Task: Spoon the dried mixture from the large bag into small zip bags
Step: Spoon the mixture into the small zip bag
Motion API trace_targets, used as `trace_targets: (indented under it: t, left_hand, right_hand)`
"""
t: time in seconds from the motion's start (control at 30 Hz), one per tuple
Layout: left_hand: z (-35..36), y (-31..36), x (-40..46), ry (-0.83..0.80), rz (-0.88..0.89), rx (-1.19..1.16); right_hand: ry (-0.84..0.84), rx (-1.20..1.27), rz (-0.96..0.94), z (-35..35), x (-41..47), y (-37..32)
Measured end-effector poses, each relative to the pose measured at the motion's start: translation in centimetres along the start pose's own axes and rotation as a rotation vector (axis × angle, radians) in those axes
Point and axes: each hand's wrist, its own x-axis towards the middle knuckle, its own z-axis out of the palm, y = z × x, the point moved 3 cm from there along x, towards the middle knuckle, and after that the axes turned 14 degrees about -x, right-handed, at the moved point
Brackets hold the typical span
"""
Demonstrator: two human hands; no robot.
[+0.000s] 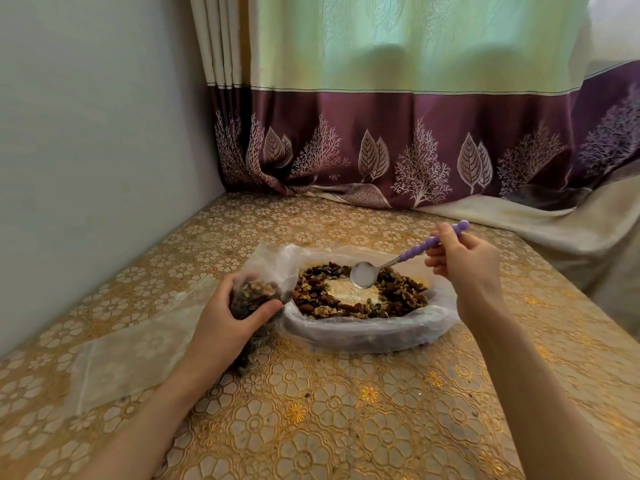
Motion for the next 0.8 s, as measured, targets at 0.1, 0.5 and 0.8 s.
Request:
trace_targets:
  t: [0.1,0.5,0.8]
  left_hand:
    - [0.0,0.1,0.0,0.005,0.002,0.007]
    - [0.0,0.0,0.0,0.0,-0.036,0.006]
    - [0.0,-0.1,0.0,-0.003,-0.033,0.013]
  right_hand:
    - [-0.021,-0.087,0.044,-0.4,0.5,0.8]
    - [-0.189,-0.191,0.157,0.7,-0.1,1.4]
    - [-0.216,-0.12,0.25,1.1,-0.4,1.9]
